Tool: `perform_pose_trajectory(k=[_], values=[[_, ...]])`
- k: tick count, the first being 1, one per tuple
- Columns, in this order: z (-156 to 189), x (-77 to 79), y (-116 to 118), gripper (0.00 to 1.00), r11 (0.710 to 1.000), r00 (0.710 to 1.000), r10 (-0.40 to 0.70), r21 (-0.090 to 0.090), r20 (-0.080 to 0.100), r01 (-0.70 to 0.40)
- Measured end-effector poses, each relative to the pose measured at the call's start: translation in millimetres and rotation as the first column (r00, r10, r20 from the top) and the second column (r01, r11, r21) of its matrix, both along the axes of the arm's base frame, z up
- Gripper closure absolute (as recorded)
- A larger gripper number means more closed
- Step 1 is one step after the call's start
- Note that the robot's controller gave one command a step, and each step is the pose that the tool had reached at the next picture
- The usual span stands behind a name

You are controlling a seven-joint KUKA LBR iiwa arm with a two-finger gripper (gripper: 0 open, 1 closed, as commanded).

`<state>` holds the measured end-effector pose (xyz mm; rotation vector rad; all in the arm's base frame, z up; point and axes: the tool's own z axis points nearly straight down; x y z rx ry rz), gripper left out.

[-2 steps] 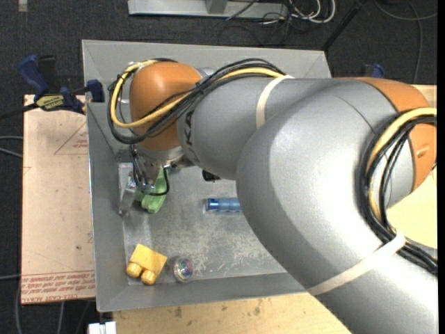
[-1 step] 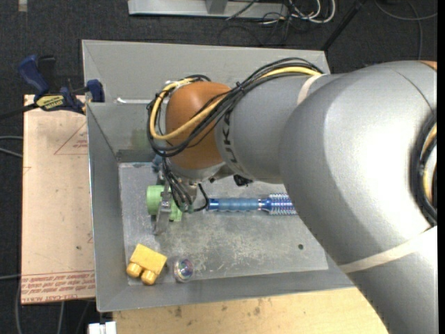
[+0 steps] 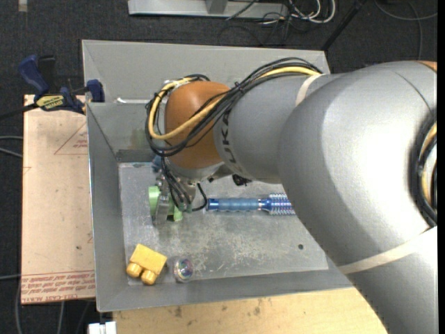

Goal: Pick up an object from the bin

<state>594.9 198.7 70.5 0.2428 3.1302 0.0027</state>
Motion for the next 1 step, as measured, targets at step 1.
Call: perform_pose_trajectory(k=[1], values=[[160.2,-13.2,-1.8,1.0,0.998,0.998,0.059,0.002,0.009,-0.059]])
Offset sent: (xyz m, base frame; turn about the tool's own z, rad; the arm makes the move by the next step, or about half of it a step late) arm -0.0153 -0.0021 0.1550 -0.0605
